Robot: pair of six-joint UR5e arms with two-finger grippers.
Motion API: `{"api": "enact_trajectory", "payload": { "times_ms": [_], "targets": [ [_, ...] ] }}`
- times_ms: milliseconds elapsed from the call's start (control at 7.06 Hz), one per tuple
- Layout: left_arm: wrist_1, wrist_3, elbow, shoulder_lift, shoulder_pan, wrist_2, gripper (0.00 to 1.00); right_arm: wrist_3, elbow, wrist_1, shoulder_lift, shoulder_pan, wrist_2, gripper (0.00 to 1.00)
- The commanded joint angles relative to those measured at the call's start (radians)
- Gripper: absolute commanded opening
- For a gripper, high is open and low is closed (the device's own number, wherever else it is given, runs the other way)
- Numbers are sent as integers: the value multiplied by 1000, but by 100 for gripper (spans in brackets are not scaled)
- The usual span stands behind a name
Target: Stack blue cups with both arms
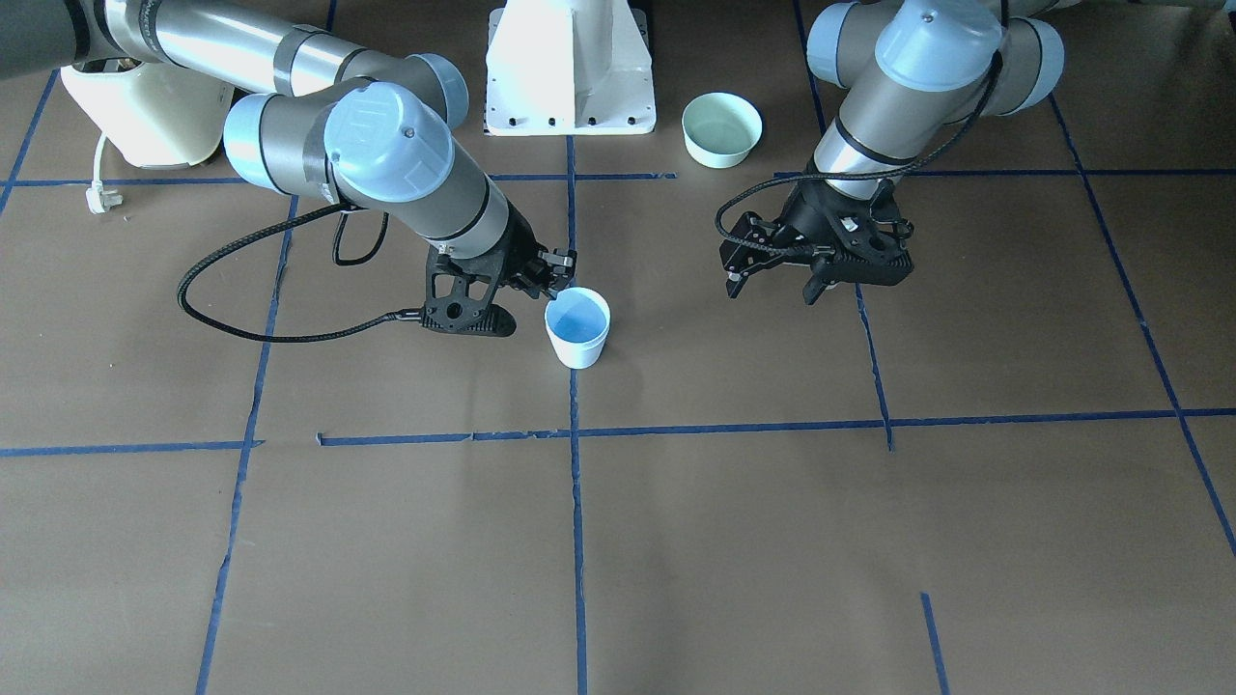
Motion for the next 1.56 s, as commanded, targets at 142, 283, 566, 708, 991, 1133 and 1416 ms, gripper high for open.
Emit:
{"api": "enact_trajectory", "payload": {
  "times_ms": [142,283,566,708,991,1133,1416],
  "targets": [
    [11,151,-2,36,-52,-17,100,-31,145,-4,-152,112,-1,99],
    [9,296,-2,118,-157,-111,100,-159,187,-4,-246,191,1,99],
    [16,681,38,250,-392,-242,100,-455,223,-1,-439,345,34,99],
    [62,863,90,269,-487,-253,100,-631,218,-4,-523,449,92,99],
    [229,1256,194,269,-668,-255,100,-949,212,-16,-685,606,105,99],
    [260,1322,278,271,-744,-293,100,-1066,209,-15,-758,663,104,99],
    [331,1326,333,263,-771,-394,100,-1170,206,-48,-796,709,94,99]
  ]
}}
